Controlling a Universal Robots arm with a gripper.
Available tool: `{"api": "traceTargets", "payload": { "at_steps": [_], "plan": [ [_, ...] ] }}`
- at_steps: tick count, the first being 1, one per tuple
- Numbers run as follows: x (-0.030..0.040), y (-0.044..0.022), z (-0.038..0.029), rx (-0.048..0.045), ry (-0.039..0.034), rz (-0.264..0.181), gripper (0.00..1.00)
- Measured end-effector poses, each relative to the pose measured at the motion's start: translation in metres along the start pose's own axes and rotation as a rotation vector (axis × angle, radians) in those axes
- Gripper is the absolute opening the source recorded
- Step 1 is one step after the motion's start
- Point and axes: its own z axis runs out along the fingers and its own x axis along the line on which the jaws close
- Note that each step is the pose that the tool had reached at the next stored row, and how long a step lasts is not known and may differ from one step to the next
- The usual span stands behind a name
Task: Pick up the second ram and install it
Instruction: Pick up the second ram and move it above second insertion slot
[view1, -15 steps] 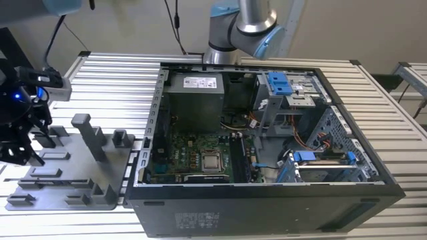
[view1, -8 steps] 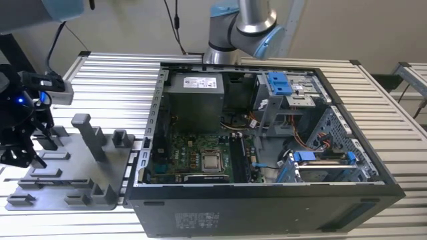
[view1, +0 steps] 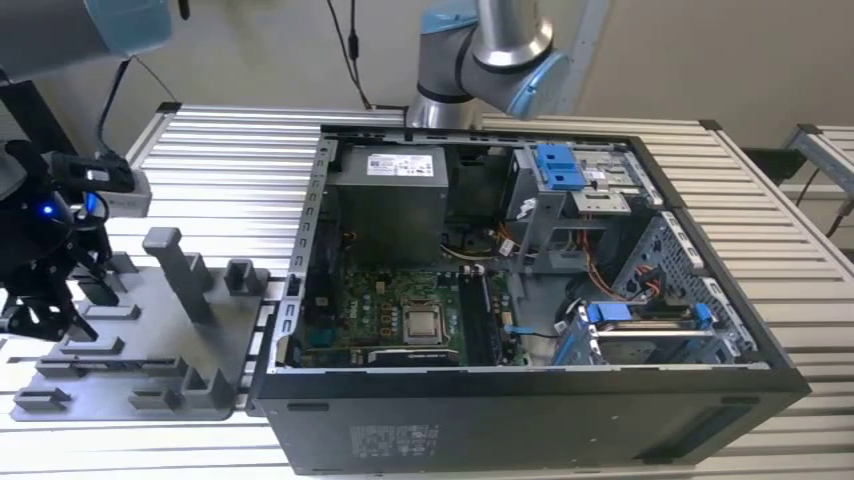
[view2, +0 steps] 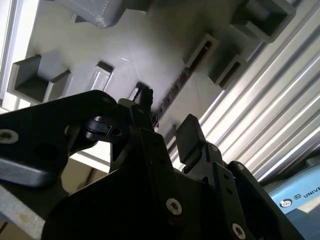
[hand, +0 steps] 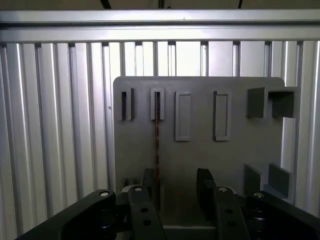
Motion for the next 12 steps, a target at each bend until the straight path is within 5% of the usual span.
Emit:
{"api": "traceTargets", "payload": {
  "at_steps": [12],
  "plan": [
    [0.0009, -0.0001, 0.0135, 0.0000, 0.0000, 0.000, 0.48]
  ]
}}
